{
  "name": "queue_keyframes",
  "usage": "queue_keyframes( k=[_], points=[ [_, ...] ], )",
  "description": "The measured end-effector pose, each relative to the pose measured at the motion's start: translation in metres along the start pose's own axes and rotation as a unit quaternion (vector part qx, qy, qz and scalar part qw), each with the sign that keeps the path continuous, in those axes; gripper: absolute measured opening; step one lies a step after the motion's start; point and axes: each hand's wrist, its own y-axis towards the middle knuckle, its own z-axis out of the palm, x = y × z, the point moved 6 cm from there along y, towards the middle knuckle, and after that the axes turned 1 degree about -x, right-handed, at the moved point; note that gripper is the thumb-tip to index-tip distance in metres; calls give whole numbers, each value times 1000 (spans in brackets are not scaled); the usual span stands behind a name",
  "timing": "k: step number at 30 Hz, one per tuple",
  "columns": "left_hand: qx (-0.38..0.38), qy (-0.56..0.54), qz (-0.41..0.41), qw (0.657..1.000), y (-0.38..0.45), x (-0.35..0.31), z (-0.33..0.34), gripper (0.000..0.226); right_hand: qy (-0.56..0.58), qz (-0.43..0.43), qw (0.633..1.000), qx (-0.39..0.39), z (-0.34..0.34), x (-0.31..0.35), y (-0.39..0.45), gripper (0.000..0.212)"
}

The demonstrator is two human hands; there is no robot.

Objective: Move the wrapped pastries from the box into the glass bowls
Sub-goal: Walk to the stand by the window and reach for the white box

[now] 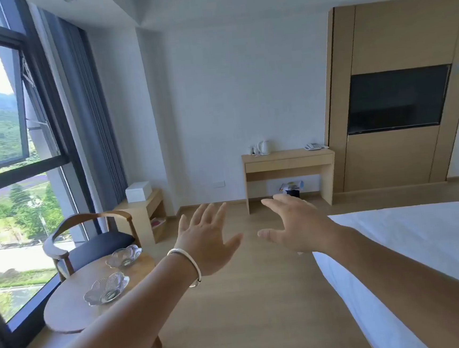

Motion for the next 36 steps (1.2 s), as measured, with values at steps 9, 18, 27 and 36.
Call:
queue_keyframes(
  k=[9, 18, 27, 36],
  points=[
    [-36, 26, 27, 999, 114, 45, 23, 76, -17, 32, 999, -30, 24, -27, 95, 78],
    [-25, 9, 29, 999, 219, 59, 78, 76, -9, 51, 999, -11, 62, -88, 194, 79],
    [-26, 15, 11, 999, 343, 48, 119, 75, 7, 24, 999, -21, 69, -171, 301, 78],
    [-17, 4, -8, 1000, 437, 55, 167, 74, 25, 23, 999, -4, 98, -236, 384, 77]
  ],
)
